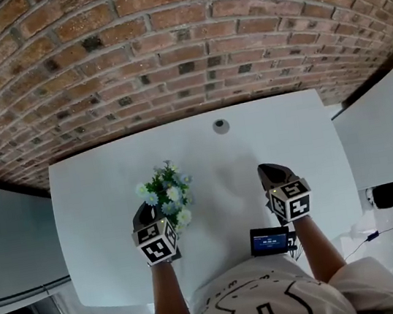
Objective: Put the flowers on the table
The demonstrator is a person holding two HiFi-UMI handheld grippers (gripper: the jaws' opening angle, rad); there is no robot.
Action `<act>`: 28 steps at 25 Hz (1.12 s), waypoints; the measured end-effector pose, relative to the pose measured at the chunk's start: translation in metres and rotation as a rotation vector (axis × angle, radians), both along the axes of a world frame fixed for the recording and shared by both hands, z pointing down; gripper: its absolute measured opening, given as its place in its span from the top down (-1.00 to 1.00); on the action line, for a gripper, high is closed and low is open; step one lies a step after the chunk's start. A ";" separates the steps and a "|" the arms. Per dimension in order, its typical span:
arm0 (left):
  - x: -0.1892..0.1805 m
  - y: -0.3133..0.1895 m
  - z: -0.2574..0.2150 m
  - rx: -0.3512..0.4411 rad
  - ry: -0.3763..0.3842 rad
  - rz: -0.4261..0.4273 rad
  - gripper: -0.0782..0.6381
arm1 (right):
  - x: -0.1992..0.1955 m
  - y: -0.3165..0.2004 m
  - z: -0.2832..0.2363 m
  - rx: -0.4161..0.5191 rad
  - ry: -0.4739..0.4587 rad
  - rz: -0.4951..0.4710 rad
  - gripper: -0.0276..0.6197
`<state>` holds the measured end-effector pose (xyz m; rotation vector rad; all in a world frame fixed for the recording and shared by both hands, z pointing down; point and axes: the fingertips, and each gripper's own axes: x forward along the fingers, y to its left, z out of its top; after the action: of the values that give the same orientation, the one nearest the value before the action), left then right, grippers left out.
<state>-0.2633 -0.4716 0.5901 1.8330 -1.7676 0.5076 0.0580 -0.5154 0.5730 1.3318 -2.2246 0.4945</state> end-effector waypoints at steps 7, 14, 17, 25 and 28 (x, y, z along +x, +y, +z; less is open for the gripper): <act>0.001 -0.003 0.001 0.006 -0.021 0.010 0.63 | -0.001 0.000 0.007 -0.018 -0.002 -0.001 0.86; -0.001 -0.003 0.003 -0.023 0.050 0.020 0.61 | 0.000 0.002 0.006 -0.011 -0.001 0.005 0.86; -0.005 -0.002 0.001 -0.026 0.048 0.003 0.48 | 0.001 0.002 0.001 -0.002 -0.001 0.008 0.86; -0.007 0.004 -0.002 -0.040 0.054 -0.019 0.44 | 0.006 0.006 -0.010 0.028 -0.011 0.025 0.86; -0.007 0.006 -0.005 -0.030 0.058 -0.028 0.45 | 0.008 0.007 -0.016 0.041 -0.015 0.031 0.86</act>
<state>-0.2705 -0.4651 0.5848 1.7825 -1.7353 0.4627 0.0659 -0.5082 0.5575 1.3894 -2.2406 0.4741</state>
